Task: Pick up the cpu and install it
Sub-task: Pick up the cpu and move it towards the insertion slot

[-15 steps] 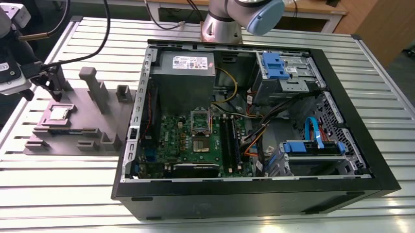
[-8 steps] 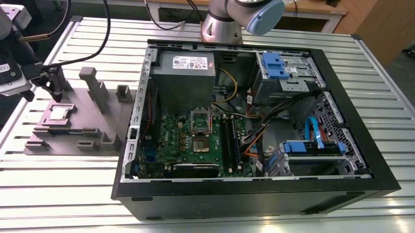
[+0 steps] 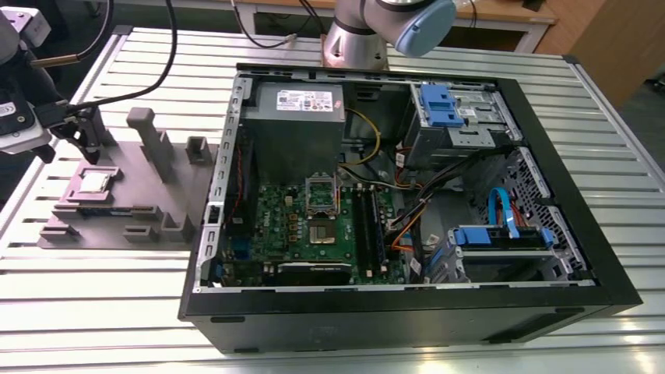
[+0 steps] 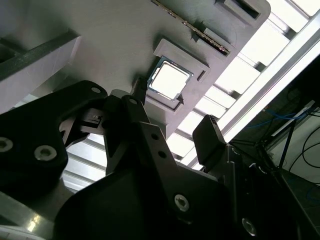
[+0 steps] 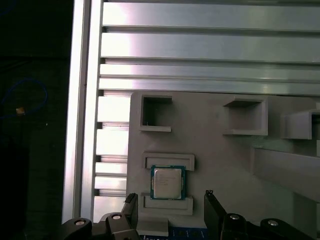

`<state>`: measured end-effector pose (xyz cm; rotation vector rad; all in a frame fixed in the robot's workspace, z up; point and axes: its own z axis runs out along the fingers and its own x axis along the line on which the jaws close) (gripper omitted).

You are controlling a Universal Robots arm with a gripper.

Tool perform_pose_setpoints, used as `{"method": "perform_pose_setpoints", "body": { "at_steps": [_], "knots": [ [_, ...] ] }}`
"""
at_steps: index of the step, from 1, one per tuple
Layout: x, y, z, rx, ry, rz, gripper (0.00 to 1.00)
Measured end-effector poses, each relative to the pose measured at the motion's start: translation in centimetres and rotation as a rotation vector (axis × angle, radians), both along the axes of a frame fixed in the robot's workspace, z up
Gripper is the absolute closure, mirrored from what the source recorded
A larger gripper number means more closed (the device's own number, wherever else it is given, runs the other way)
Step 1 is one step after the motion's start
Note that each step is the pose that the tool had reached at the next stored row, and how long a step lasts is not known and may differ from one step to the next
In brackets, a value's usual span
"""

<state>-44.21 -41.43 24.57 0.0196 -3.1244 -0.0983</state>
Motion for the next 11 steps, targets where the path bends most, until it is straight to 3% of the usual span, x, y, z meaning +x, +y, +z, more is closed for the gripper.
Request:
{"method": "perform_pose_setpoints", "body": {
  "at_steps": [2,6,11],
  "knots": [
    [0.04,0.01,-0.06,0.0003,-0.0003,-0.003,0.36],
    [0.06,0.0,-0.29,0.0001,-0.0001,-0.053,0.36],
    [0.13,0.0,-1.09,0.0001,-0.0001,-0.055,0.36]
  ]
}}
